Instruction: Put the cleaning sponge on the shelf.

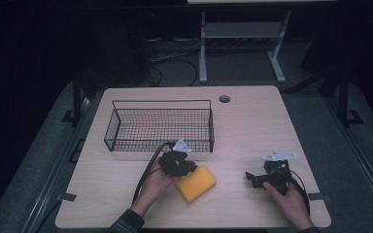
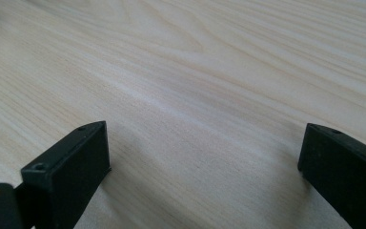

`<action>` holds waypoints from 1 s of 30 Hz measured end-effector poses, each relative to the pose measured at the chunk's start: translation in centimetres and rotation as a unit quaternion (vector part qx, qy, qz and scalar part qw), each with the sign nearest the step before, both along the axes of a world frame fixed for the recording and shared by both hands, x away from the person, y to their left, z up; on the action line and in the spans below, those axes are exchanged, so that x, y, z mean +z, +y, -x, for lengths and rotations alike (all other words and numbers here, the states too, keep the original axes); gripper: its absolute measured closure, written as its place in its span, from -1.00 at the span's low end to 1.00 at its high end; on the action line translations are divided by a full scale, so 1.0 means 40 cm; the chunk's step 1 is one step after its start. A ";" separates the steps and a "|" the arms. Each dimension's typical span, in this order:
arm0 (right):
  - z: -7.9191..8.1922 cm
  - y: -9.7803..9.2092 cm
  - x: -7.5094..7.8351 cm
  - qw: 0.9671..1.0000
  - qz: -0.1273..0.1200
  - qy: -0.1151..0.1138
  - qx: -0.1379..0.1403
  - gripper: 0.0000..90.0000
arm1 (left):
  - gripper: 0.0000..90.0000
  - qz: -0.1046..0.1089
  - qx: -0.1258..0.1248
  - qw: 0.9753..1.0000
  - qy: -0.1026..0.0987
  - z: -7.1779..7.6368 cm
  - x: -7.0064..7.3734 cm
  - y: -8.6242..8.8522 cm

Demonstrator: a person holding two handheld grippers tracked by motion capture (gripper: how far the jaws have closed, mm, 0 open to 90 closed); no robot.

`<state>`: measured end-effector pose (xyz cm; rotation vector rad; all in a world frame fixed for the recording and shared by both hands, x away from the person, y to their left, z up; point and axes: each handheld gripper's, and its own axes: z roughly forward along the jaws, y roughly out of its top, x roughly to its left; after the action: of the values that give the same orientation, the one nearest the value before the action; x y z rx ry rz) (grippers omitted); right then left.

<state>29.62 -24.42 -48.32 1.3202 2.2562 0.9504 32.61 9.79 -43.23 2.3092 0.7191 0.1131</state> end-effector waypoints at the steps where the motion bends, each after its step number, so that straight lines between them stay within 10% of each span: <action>1: 0.000 0.000 0.000 1.000 0.000 0.000 0.000 -0.94 | 0.70 0.002 0.001 1.000 -0.001 0.000 0.003 0.002; 17: 0.000 0.000 0.000 1.000 0.000 0.000 0.000 -0.94 | -0.23 0.008 -0.004 1.000 0.012 0.024 0.061 0.008; 30: 0.000 0.000 0.000 1.000 0.000 0.000 0.000 -0.94 | -1.00 -0.062 -0.040 0.997 0.019 0.059 0.039 -0.054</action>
<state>29.62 -24.41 -48.32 1.3215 2.2554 0.9509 30.24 7.62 -41.69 2.4606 0.6544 0.0805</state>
